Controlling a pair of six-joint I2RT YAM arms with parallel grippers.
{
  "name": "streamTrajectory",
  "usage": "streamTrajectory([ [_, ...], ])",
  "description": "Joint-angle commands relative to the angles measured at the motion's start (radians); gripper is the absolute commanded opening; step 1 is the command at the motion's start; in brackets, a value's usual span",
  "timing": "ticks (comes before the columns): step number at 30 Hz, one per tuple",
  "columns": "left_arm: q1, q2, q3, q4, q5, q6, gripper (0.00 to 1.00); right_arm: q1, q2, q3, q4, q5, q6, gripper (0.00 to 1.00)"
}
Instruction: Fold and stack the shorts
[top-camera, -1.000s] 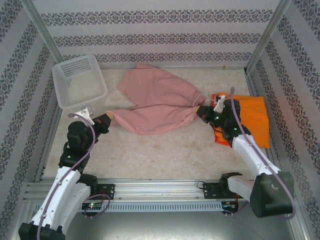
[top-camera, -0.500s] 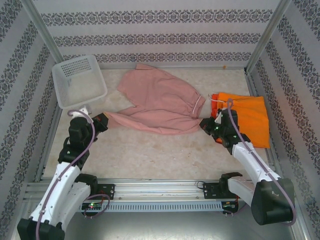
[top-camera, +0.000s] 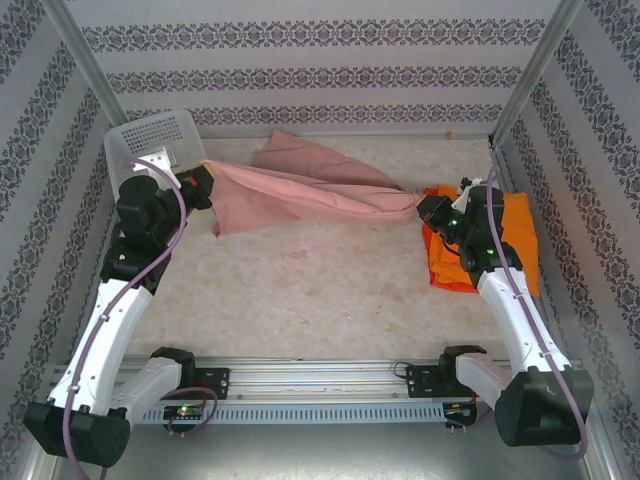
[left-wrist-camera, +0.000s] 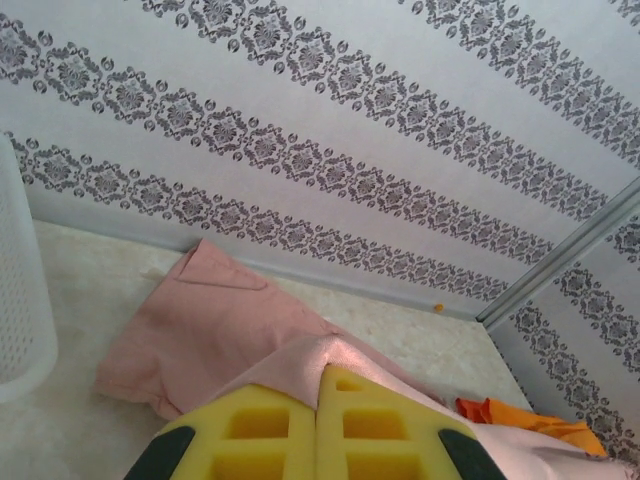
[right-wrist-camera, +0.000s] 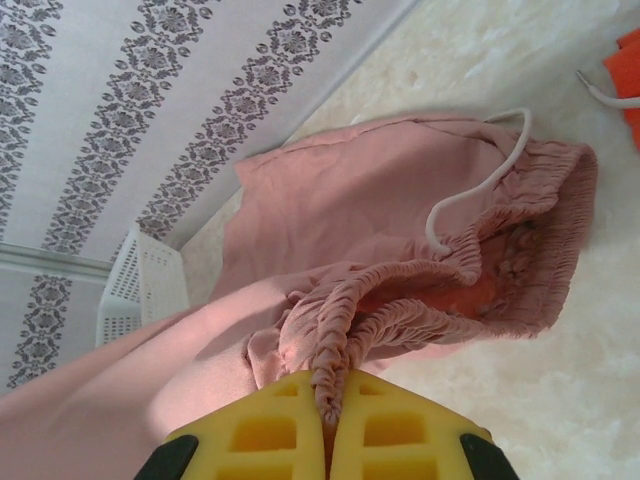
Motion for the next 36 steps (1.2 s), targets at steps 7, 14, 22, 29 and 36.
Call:
streamTrajectory([
  [7, -0.007, -0.133, 0.126, -0.192, 0.037, 0.057, 0.0, -0.018, -0.107, 0.056, -0.131, 0.019, -0.07, 0.0],
  [14, -0.007, -0.076, 0.192, -0.224, 0.073, 0.017, 0.0, -0.018, -0.081, 0.083, -0.146, 0.014, -0.056, 0.0],
  [22, -0.006, 0.158, 0.302, -0.301, 0.088, 0.019, 0.0, -0.02, 0.022, 0.106, -0.152, 0.032, -0.043, 0.0],
  [29, -0.007, 0.373, 0.432, -0.321, 0.088, 0.05, 0.0, -0.04, 0.137, 0.123, -0.131, 0.035, -0.018, 0.0],
  [36, -0.007, 0.531, 0.537, -0.351, 0.097, 0.055, 0.0, -0.066, 0.258, 0.156, -0.102, 0.008, -0.014, 0.0],
])
